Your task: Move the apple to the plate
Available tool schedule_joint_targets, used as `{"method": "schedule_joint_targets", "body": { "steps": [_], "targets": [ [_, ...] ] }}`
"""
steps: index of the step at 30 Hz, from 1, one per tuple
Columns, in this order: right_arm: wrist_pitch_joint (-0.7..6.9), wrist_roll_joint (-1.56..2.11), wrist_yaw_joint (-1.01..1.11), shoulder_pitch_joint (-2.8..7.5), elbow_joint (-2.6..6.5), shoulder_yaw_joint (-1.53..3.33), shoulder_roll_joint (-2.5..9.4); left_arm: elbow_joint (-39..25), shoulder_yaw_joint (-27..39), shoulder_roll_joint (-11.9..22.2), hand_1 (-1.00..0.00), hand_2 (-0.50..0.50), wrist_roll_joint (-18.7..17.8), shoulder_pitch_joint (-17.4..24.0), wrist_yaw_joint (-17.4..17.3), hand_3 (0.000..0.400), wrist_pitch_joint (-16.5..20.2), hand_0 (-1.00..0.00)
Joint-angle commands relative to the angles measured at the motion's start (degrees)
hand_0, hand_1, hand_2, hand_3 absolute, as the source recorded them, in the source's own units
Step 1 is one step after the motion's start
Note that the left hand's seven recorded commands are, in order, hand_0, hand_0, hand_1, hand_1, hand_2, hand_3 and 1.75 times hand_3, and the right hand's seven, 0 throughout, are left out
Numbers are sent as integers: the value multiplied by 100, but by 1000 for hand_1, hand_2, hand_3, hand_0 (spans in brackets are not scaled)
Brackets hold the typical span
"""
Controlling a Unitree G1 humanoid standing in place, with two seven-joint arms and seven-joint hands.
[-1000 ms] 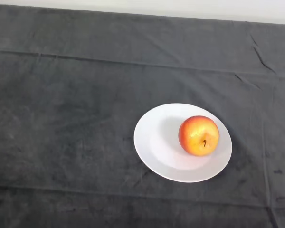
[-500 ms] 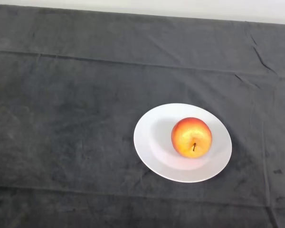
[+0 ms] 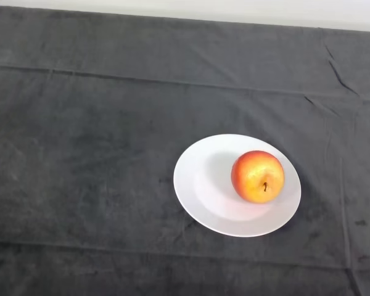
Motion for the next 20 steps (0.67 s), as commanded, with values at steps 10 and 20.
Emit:
{"method": "schedule_joint_targets", "body": {
  "steps": [10, 20],
  "targets": [
    [424, 64, -13, 588, 713, -126, 889, 249, 168, 202, 0, 0, 166, -119, -65, 0, -37, 0],
    [431, 56, -25, 574, 705, -127, 888, 257, 221, 217, 0, 0, 191, -110, -97, 0, -38, 0]
  ]
}}
